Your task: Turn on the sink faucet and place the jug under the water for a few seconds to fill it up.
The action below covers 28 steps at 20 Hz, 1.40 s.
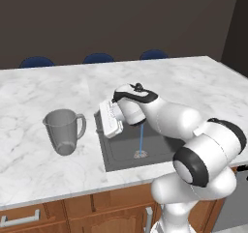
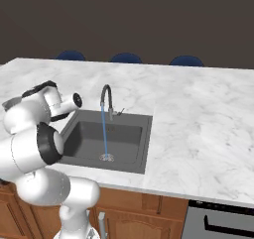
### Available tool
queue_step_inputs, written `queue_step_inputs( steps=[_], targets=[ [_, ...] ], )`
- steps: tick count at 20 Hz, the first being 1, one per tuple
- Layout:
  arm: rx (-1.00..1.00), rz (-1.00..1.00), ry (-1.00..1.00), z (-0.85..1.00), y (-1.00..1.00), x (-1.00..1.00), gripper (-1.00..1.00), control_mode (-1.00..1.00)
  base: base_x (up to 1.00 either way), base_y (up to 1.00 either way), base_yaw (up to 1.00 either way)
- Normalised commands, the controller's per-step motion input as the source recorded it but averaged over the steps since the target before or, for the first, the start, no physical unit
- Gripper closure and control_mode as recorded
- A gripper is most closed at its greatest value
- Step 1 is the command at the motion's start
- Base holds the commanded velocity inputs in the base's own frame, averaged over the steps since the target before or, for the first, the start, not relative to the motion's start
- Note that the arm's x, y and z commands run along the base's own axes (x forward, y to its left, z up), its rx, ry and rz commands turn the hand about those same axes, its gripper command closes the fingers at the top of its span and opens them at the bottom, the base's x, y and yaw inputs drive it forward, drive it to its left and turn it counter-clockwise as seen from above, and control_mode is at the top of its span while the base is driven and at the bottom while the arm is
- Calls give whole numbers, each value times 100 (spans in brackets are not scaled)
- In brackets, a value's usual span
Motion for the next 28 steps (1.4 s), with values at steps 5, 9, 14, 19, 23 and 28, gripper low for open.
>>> queue_step_inputs(
  steps=[5,9,14,19,23,28],
  targets=[
    [0,3,0,-6,26,5,-100,-100,0,0,0],
    [0,5,0,-4,12,9,-100,-100,0,0,0],
    [0,6,0,-4,1,6,-100,-100,0,0,0],
    [0,6,0,0,2,0,-100,-100,0,0,0],
    [0,3,0,0,18,0,-100,-100,0,0,0],
    [0,0,0,0,24,0,-100,-100,0,0,0]
  ],
)
